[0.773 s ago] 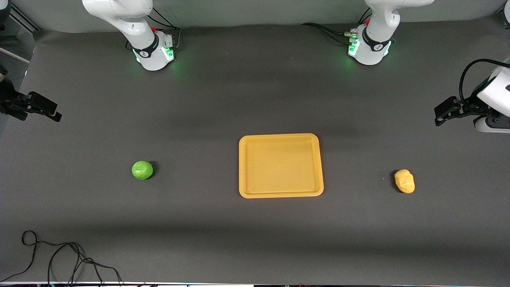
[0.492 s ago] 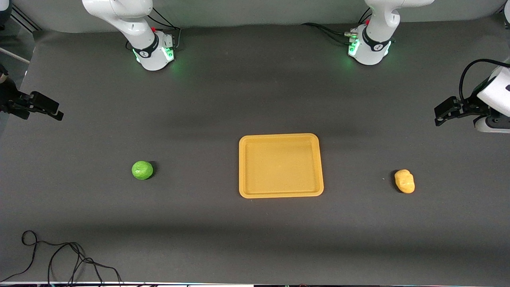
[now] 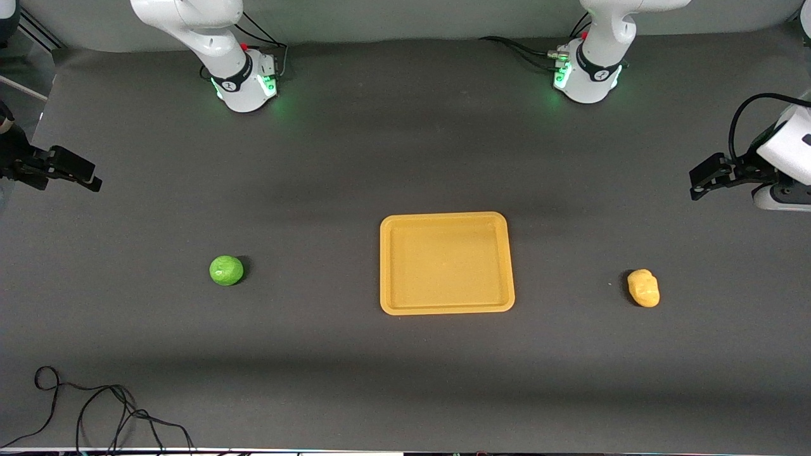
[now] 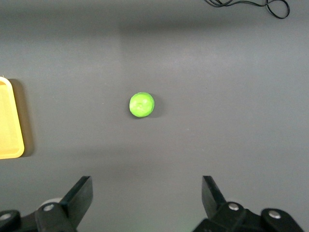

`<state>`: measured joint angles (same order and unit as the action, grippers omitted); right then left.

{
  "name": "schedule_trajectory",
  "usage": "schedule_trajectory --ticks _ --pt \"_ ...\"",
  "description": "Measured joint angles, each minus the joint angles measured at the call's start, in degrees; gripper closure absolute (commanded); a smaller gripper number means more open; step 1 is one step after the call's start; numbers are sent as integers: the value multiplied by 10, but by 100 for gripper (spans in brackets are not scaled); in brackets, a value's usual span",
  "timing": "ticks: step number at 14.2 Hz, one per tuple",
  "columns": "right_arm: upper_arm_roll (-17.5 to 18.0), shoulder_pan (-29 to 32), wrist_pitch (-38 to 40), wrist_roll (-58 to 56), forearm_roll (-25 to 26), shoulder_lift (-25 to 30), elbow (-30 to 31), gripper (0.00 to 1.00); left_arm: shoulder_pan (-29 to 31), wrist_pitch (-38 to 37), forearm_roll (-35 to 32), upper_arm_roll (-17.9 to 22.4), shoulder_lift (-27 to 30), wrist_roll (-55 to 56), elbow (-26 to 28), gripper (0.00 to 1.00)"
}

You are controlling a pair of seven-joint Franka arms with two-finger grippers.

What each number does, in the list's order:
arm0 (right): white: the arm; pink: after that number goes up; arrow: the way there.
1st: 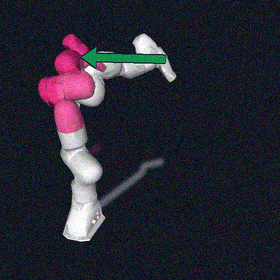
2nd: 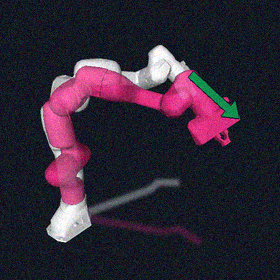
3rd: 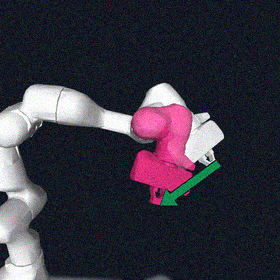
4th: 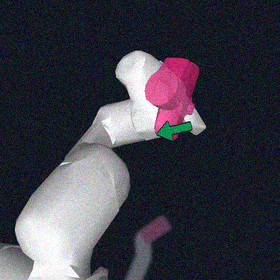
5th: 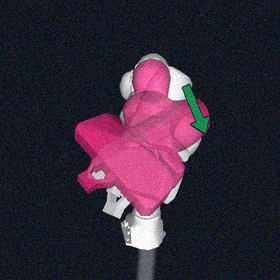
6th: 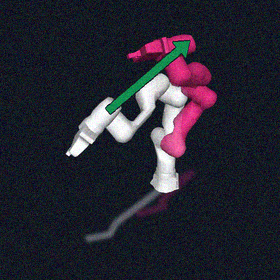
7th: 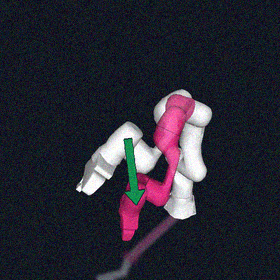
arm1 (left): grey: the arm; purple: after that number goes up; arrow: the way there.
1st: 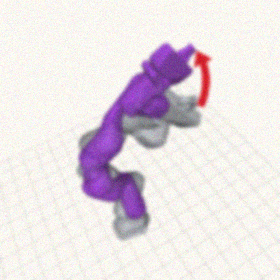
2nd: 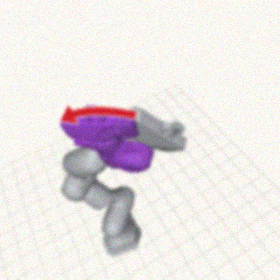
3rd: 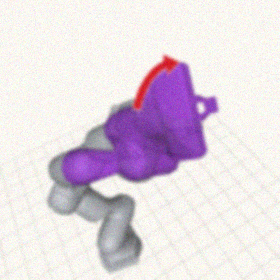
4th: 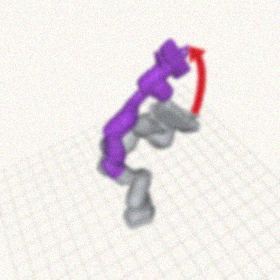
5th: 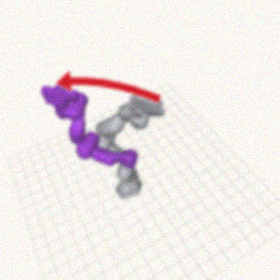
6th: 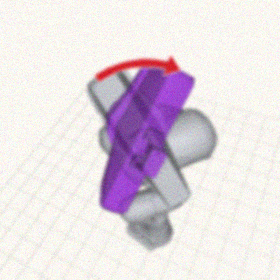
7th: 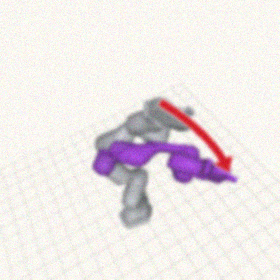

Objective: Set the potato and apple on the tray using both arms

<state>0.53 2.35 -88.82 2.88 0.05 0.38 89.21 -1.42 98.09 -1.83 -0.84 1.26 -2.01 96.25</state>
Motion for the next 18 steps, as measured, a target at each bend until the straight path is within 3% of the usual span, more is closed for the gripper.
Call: schedule_trajectory --ticks 8,15,18 --pt "6 -14 10 0 -1 -8 10 0 1 8 -40 3 -56 0 3 0" --pt "3 -23 -71 2 -7 -13 90 0 20 144 -42 8 -188 0 11 0" --pt "2 -23 -96 -4 -10 -49 102 0 20 201 -42 7 -217 0 31 0"
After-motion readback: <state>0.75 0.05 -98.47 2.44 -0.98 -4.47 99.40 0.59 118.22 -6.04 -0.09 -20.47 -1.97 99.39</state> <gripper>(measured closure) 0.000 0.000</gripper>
